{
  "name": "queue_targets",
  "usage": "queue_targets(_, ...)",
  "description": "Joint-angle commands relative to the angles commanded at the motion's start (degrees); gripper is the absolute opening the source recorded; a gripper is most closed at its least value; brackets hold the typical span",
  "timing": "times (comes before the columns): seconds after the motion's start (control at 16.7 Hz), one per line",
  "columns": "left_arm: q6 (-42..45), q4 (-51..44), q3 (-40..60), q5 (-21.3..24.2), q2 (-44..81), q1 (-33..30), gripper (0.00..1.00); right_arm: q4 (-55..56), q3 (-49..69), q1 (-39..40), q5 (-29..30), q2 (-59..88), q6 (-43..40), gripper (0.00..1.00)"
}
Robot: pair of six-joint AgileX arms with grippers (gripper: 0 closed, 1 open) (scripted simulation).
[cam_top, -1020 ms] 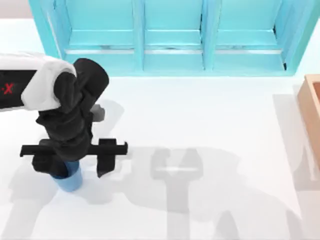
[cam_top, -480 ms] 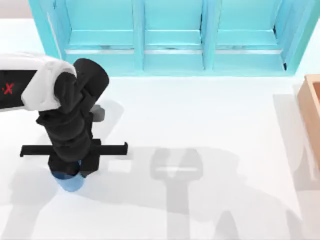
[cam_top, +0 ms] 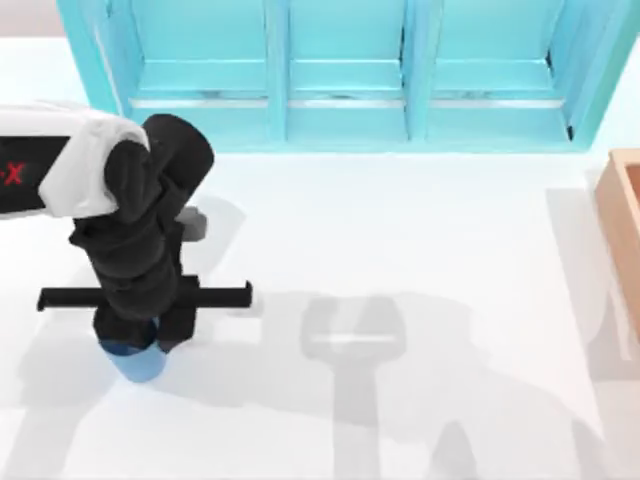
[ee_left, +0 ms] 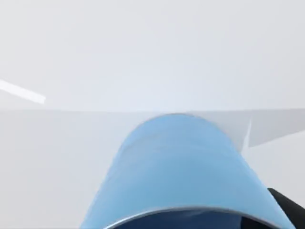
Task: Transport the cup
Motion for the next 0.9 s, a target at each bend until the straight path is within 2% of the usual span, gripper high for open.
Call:
queue_targets(0.24,8.4,-3.4,3.8,0.1,1.0,8.5,0.0,0.0,0.0,0.0,0.0,0.0,0.0,1.0)
queue_targets(0.72,42.6,-13.9,12.2,-0.5,1.2,42.8,0.0,0.0,0.0,0.0,0.0,0.0,0.0,1.0)
queue_targets(0.9,51.0,-16.0,14.4,-0.3,-0.3,51.0,0.0,0.0,0.0,0.0,0.0,0.0,0.0,1.0)
